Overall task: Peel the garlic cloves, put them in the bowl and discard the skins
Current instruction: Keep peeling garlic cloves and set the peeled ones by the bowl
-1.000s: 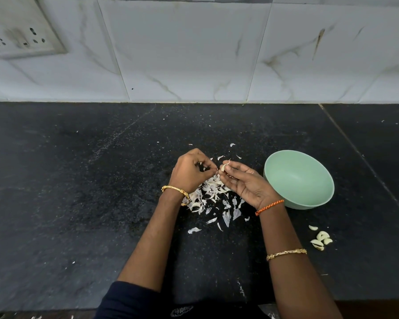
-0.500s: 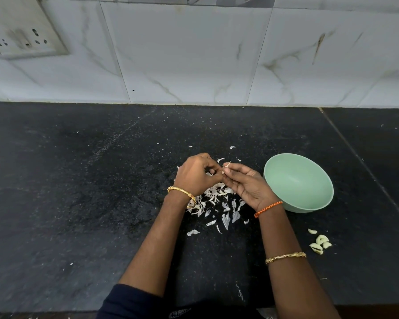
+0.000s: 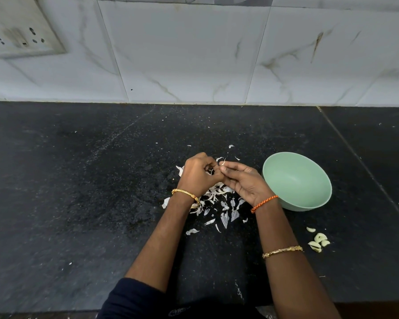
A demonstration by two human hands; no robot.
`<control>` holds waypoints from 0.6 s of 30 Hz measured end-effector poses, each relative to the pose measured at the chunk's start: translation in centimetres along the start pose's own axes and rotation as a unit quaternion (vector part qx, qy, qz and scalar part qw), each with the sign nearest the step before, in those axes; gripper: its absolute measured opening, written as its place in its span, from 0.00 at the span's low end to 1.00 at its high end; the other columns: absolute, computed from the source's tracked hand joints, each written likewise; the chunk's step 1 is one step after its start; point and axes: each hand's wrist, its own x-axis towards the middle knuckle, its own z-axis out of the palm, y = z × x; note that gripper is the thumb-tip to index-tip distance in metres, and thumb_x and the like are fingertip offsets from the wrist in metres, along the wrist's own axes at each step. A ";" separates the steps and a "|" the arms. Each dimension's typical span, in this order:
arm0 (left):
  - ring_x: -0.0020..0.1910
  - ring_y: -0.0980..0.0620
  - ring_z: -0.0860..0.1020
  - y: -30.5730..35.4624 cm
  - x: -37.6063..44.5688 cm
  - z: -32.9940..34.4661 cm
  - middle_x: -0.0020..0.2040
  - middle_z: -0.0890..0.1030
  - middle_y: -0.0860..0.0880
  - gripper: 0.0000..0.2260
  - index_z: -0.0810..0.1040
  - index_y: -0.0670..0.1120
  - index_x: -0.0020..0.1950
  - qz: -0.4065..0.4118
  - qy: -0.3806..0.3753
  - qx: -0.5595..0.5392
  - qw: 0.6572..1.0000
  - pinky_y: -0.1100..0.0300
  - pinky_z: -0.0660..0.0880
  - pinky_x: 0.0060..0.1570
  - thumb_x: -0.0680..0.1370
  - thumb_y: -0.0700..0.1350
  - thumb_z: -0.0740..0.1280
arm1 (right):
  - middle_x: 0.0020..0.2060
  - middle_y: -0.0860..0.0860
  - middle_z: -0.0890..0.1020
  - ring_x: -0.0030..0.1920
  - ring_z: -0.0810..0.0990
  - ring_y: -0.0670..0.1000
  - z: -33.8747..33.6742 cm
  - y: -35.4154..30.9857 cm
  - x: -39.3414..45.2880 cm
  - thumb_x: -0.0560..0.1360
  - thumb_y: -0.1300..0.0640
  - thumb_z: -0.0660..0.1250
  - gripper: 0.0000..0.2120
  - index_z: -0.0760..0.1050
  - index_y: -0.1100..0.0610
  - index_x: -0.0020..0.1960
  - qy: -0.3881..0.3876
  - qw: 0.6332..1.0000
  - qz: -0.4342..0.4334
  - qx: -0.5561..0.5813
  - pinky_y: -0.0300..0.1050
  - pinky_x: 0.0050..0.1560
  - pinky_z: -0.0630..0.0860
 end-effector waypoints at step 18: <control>0.32 0.60 0.68 -1.7 0.3 -2.4 0.37 0.69 0.54 0.03 0.77 0.46 0.39 -0.002 0.034 0.061 0.998 0.63 0.66 0.34 0.71 0.43 0.71 | 0.40 0.59 0.84 0.40 0.85 0.52 -0.4 -0.5 -0.8 0.73 0.72 0.65 0.08 0.78 0.67 0.51 -0.079 0.990 0.070 -0.093 0.38 0.41 0.81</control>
